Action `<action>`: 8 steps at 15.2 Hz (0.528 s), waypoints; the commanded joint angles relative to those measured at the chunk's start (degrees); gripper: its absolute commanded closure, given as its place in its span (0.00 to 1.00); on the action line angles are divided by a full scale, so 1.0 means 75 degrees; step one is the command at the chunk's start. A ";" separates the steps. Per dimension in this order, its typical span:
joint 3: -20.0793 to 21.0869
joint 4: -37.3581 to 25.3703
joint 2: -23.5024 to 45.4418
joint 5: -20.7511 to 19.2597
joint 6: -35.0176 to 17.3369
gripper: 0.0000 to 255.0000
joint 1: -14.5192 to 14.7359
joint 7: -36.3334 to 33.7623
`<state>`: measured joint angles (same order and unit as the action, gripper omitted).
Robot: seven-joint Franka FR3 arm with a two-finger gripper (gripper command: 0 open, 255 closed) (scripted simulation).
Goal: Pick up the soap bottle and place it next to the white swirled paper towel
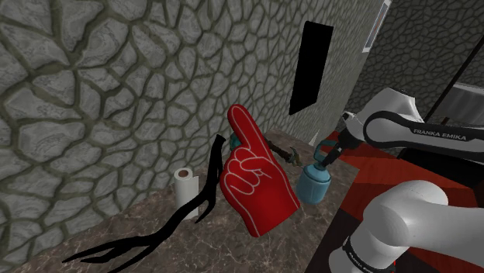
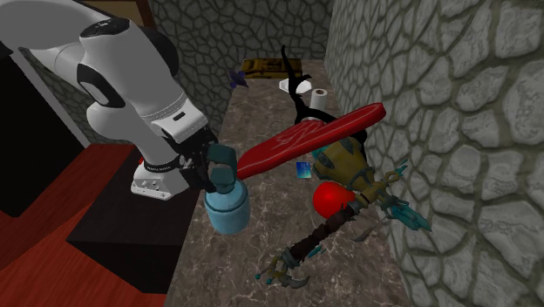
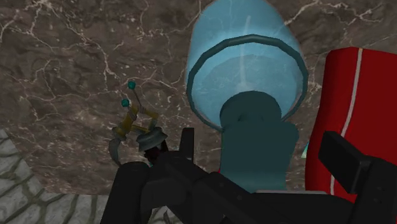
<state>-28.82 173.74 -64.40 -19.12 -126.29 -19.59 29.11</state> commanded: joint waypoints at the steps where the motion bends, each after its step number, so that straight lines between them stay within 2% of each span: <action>1: 0.0011 0.0044 -0.0001 0.0002 0.0060 0.00 -0.0010 -0.0007; 7: 0.0011 0.0044 -0.0002 0.0002 0.0060 0.00 -0.0010 -0.0007; 8: 0.0011 0.0044 -0.0001 0.0002 0.0060 1.00 -0.0010 -0.0007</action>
<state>-28.74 174.07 -64.41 -19.09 -125.84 -19.66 29.06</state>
